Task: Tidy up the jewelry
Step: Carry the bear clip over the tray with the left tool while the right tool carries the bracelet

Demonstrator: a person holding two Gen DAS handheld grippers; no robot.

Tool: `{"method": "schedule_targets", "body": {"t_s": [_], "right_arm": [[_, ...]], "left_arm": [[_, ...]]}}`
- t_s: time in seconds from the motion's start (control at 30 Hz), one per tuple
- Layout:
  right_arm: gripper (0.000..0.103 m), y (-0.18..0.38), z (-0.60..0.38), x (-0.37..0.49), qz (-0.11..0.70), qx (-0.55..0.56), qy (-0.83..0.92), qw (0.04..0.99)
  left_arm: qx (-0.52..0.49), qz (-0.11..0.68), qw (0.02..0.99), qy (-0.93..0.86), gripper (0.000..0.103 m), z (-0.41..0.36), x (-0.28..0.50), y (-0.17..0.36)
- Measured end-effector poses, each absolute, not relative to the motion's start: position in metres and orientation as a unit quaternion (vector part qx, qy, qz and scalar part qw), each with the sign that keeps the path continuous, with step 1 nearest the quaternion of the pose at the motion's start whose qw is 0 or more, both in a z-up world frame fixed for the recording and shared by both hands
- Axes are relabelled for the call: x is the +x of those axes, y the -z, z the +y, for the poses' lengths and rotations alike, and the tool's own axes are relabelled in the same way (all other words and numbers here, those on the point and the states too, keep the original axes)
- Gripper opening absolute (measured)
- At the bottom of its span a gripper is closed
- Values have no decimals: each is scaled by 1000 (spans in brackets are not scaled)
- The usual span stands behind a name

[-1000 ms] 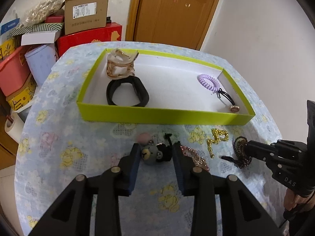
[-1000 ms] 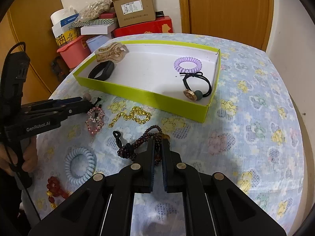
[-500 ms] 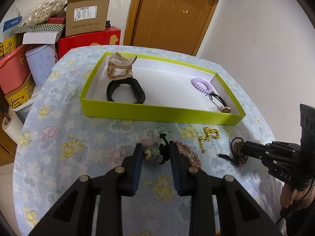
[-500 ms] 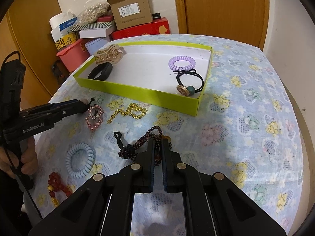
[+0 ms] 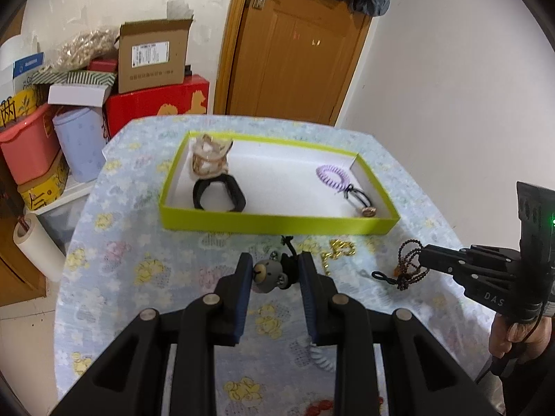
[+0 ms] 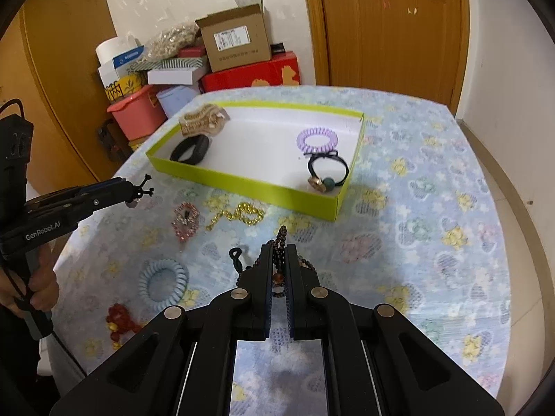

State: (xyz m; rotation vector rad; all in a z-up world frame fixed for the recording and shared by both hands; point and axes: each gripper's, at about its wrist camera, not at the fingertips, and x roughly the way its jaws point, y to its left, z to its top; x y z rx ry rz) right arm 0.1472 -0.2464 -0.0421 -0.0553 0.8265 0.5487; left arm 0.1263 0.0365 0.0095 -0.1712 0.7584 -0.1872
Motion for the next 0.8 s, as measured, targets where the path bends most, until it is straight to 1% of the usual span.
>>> {"method": "schedule_targets", "body": {"t_s": [0.4, 0.8], "right_arm": [[6, 13, -248, 146, 371, -30, -271, 888], [6, -12, -245, 184, 352, -25, -273, 895]], "left_arm": [[-74, 354, 927, 98, 28, 29, 133, -33], [-69, 355, 927, 103, 28, 25, 170, -39]]}}
